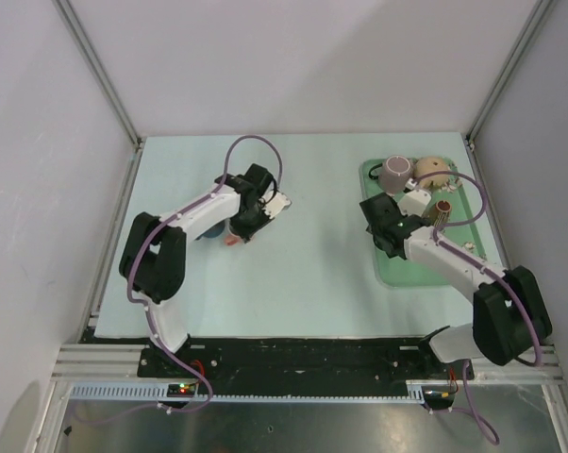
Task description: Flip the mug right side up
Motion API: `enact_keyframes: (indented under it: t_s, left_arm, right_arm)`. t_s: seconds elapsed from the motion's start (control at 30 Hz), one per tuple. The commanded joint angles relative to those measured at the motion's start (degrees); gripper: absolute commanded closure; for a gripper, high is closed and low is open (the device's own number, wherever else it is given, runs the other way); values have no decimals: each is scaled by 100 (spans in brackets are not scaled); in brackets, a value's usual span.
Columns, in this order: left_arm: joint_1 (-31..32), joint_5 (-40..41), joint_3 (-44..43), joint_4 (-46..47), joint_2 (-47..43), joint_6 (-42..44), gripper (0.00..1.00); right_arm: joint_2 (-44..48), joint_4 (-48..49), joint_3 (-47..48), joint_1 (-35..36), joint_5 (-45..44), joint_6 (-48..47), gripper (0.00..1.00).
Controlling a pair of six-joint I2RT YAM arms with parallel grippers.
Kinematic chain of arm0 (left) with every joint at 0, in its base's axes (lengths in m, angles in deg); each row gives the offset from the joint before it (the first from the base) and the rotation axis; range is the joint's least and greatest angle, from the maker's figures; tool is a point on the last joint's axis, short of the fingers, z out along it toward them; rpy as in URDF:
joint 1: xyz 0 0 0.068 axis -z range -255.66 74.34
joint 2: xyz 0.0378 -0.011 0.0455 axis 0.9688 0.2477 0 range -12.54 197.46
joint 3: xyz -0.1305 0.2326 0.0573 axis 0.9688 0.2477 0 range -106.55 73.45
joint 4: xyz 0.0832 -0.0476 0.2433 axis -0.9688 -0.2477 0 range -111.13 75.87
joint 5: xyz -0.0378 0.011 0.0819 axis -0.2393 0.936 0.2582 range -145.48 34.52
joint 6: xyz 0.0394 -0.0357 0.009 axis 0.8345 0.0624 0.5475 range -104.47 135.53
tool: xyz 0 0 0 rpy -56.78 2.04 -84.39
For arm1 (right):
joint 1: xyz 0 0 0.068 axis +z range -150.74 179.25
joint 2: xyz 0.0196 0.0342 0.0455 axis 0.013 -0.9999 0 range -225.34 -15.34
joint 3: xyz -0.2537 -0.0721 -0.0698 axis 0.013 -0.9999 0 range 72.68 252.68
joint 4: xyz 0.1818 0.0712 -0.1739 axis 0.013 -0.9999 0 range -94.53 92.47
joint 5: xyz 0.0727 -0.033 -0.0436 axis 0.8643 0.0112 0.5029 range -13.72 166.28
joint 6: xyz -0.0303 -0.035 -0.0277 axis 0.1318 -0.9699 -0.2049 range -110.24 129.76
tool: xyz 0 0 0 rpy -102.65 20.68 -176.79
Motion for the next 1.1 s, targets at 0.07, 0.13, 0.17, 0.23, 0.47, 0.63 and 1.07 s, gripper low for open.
enact_keyframes:
  t_s: [0.07, 0.13, 0.17, 0.23, 0.47, 0.63, 1.07]
  left_arm:
    - [-23, 164, 31, 388, 218, 318, 92]
    - [-47, -42, 74, 386, 188, 354, 77]
    - [-54, -93, 90, 384, 160, 362, 71]
    - [-92, -132, 87, 377, 61, 343, 66]
    - [-181, -118, -466, -31, -404, 225, 37]
    - [-207, -272, -1437, -1015, -453, 158, 26]
    - [-520, -1723, -3403, -2534, -710, -218, 23]
  right_arm:
    - [-483, 958, -24, -293, 69, -160, 22]
    - [-638, 1218, -22, -410, 317, -232, 23]
    - [-727, 1301, -22, -470, 457, -244, 23]
    - [-838, 1453, -15, -524, 581, -343, 25]
    - [-1026, 1571, 28, -548, 725, -361, 21]
    - [-1561, 1501, 279, -730, 959, -293, 24]
    - [-1041, 1260, 503, -706, 366, -1053, 99]
